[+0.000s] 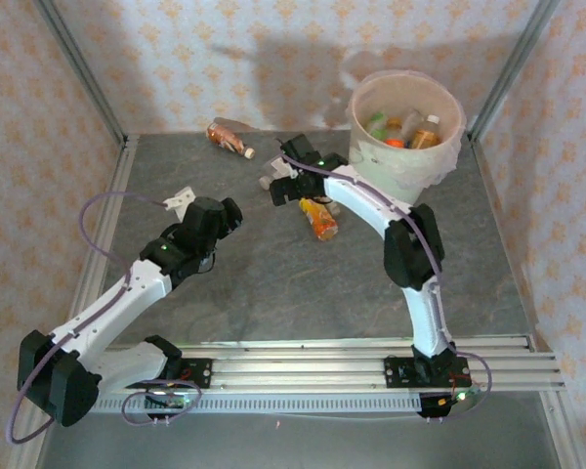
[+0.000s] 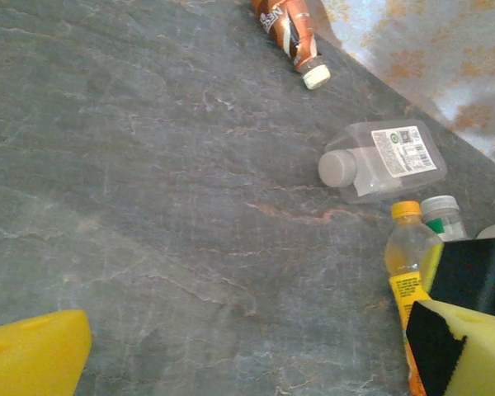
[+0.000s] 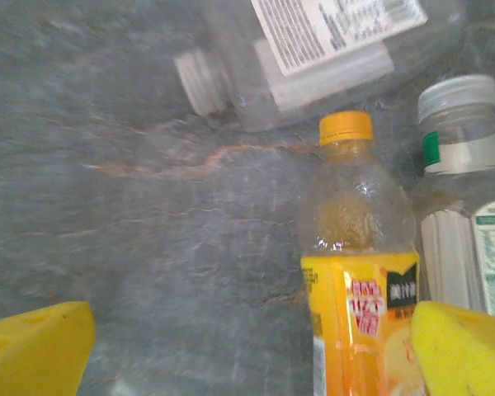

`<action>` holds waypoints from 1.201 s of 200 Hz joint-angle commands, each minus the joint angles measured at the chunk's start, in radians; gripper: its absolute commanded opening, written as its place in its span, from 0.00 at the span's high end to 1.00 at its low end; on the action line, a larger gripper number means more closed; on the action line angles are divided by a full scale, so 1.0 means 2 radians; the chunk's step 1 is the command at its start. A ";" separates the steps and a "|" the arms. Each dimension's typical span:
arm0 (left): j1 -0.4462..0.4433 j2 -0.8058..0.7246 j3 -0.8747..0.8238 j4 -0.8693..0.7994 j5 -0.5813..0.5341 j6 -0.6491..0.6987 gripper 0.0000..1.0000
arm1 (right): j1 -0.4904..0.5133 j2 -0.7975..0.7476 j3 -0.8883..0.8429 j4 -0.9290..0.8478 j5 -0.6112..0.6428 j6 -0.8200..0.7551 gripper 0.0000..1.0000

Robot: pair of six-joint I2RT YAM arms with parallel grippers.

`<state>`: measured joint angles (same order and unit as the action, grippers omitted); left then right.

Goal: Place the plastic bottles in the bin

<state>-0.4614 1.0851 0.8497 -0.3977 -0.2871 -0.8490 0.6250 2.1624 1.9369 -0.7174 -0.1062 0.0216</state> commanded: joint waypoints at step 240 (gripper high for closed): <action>0.015 -0.012 -0.029 -0.019 -0.033 -0.008 0.00 | 0.004 0.099 0.064 -0.059 0.025 -0.037 0.32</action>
<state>-0.4423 1.0534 0.7898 -0.4374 -0.3294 -0.8635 0.6300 2.4283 2.0979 -0.8532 -0.0853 -0.0315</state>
